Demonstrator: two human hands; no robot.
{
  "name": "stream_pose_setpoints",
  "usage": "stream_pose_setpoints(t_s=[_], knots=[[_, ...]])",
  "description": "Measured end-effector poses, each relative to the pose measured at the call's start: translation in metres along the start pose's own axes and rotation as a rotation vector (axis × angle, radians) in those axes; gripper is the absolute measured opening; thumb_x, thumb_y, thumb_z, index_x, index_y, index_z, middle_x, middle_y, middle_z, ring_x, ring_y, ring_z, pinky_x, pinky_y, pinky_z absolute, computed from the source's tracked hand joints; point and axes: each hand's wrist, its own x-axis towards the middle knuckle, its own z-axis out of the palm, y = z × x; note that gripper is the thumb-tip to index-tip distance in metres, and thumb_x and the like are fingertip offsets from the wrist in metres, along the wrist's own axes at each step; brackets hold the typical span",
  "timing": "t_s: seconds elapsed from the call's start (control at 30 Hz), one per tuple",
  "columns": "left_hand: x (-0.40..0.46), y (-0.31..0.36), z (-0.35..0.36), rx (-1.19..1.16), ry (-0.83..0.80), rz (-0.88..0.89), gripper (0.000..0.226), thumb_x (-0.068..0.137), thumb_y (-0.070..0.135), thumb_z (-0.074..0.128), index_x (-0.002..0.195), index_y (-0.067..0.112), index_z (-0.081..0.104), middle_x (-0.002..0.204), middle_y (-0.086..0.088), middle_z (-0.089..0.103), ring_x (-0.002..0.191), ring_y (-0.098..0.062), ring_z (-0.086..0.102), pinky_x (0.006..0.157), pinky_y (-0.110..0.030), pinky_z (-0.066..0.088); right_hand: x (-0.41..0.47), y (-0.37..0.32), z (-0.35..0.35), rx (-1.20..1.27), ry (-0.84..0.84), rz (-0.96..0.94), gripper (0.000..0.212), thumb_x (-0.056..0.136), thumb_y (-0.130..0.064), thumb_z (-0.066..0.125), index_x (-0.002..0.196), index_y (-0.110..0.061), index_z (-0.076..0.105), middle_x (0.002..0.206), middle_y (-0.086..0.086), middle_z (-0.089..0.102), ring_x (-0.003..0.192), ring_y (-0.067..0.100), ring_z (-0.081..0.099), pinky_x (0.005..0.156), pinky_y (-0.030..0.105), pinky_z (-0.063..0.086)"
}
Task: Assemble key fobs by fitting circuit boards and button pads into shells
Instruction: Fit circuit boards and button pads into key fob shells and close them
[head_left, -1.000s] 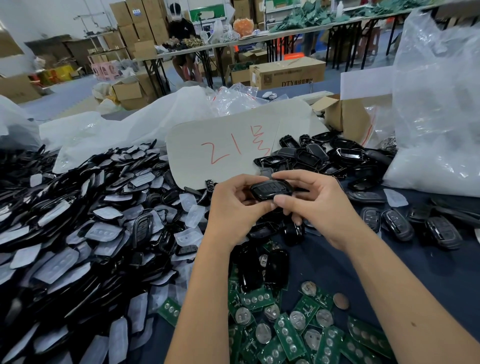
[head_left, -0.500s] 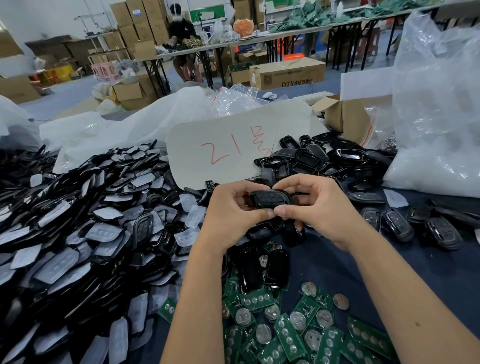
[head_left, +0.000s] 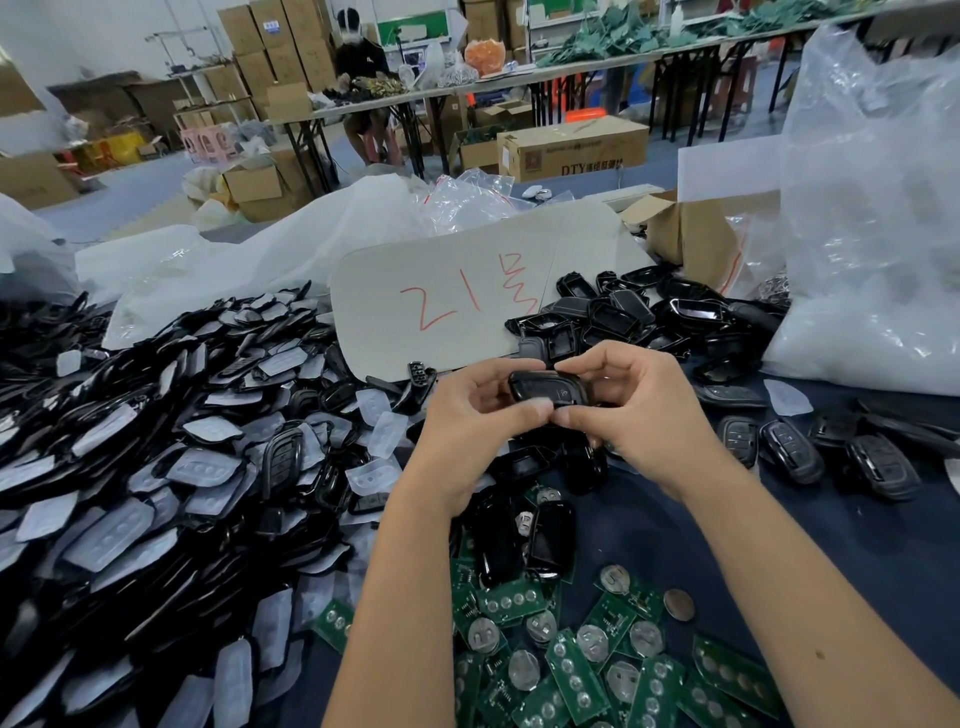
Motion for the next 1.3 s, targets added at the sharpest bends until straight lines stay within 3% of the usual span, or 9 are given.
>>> stream_pose_setpoints(t_s=[0.1,0.23,0.4,0.6,0.8,1.1,1.3], knots=[[0.003,0.000,0.008,-0.172,0.122,-0.100,0.023,0.093,0.019,0.076,0.105,0.000,0.075,0.107,-0.023,0.076,0.103,-0.037,0.074,0.086,-0.037,0.062,0.000,0.001,0.004,-0.078,0.026,-0.041,0.037,0.075,-0.003,0.087,0.095,-0.029,0.070,0.087,0.004,0.077,0.071,0.024,0.072,0.055,0.034,0.057],[0.004,0.000,0.014,-0.216,0.210,-0.105,0.012,0.097,0.009,0.069,0.093,0.001,0.077,0.097,-0.022,0.077,0.092,-0.033,0.076,0.078,-0.033,0.064,0.000,0.000,0.008,-0.089,0.023,-0.091,0.033,0.076,-0.009,0.082,0.097,-0.032,0.070,0.094,-0.001,0.076,0.085,0.017,0.073,0.066,0.033,0.056],[0.003,0.003,0.011,-0.295,0.179,-0.043,0.011,0.082,0.013,0.077,0.090,0.005,0.080,0.097,-0.022,0.076,0.095,-0.032,0.076,0.080,-0.035,0.064,-0.001,-0.005,0.013,0.058,0.065,-0.074,0.018,0.087,-0.013,0.079,0.098,-0.026,0.075,0.097,0.001,0.076,0.080,0.018,0.069,0.061,0.029,0.058],[0.001,0.005,0.011,-0.273,0.096,0.087,0.017,0.077,0.014,0.078,0.093,0.013,0.082,0.100,-0.017,0.078,0.099,-0.027,0.075,0.084,-0.029,0.060,-0.003,-0.010,0.015,0.258,0.108,-0.007,0.025,0.089,-0.002,0.078,0.103,-0.022,0.082,0.098,0.018,0.075,0.083,0.026,0.065,0.067,0.028,0.059],[-0.001,0.007,0.005,-0.289,0.031,0.114,0.020,0.081,0.008,0.080,0.101,0.008,0.081,0.104,-0.018,0.077,0.101,-0.029,0.073,0.087,-0.031,0.060,-0.005,-0.017,0.014,0.338,0.048,-0.009,0.026,0.082,-0.002,0.079,0.097,-0.023,0.083,0.088,0.011,0.075,0.077,0.018,0.066,0.078,0.025,0.058],[-0.003,0.009,0.001,-0.259,0.042,0.150,0.024,0.070,0.020,0.087,0.093,0.014,0.082,0.102,-0.017,0.077,0.099,-0.032,0.070,0.091,-0.036,0.060,-0.007,-0.018,0.013,0.347,-0.016,-0.022,0.021,0.077,-0.016,0.084,0.097,-0.022,0.080,0.092,0.013,0.075,0.081,0.024,0.065,0.078,0.030,0.059],[-0.004,0.009,0.002,-0.252,0.028,0.158,0.020,0.076,0.017,0.084,0.096,0.012,0.082,0.105,-0.019,0.077,0.104,-0.034,0.072,0.095,-0.043,0.059,-0.007,-0.020,0.012,0.311,-0.001,-0.063,0.019,0.078,-0.010,0.082,0.089,-0.025,0.079,0.095,0.003,0.074,0.076,0.014,0.063,0.063,0.026,0.053]])
